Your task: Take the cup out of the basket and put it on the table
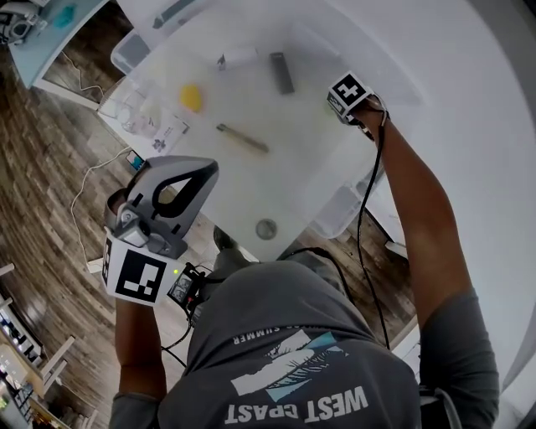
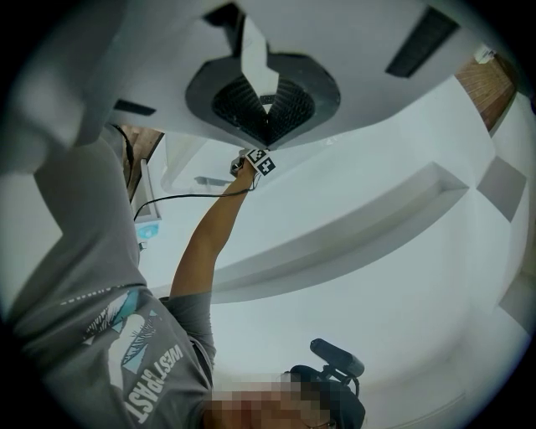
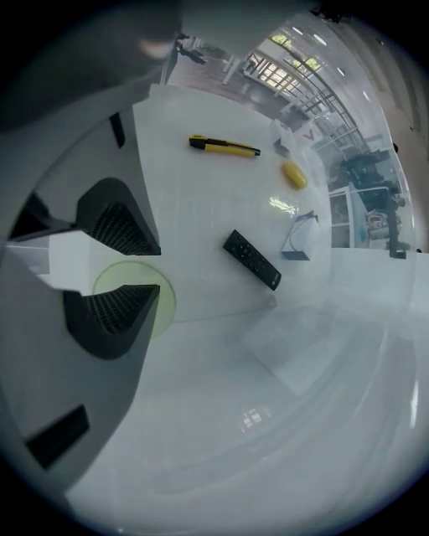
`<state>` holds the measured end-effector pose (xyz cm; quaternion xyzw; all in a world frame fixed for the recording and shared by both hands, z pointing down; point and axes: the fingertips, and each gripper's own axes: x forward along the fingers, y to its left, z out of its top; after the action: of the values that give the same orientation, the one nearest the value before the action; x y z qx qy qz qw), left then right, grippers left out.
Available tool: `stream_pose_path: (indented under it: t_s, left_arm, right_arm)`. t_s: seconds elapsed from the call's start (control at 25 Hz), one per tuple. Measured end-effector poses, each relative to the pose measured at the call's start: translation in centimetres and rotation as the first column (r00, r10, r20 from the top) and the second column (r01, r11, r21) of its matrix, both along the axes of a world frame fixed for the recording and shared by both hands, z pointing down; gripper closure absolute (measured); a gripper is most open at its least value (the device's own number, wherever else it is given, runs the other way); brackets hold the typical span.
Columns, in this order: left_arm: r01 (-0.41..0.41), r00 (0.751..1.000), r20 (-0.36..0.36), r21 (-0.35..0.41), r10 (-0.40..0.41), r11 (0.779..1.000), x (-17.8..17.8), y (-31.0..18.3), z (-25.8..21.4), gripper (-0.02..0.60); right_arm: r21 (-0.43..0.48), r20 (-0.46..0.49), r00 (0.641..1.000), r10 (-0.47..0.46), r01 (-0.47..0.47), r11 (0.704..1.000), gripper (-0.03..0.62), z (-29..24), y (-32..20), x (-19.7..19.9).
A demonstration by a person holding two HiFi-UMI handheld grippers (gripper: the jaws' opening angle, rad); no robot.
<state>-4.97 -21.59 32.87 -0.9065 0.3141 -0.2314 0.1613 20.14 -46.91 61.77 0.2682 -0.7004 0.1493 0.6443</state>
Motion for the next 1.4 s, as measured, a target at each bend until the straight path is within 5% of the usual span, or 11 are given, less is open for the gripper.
stream_pose_path:
  t_s: [0.36, 0.68, 1.4]
  left_arm:
    - [0.019, 1.0, 0.005, -0.018, -0.019, 1.0, -0.7, 0.9, 0.6, 0.574]
    - [-0.015, 1.0, -0.001, 0.005, 0.015, 1.0, -1.1, 2.2, 0.3, 0.574]
    - [-0.166, 0.986, -0.016, 0.09, 0.168, 0.982, -2.7, 5.1, -1.9, 0.574]
  right_arm:
    - [-0.05, -0.044, 0.997, -0.061, 0.058, 0.997, 0.564, 1.6, 0.8, 0.2]
    - [0.131, 0.033, 0.994, -0.105, 0.1, 0.986, 0.566, -5.1, 1.0, -2.4]
    - [0.531, 0.179, 0.939, -0.294, 0.159, 0.832, 0.566, -25.7, 11.8, -12.9]
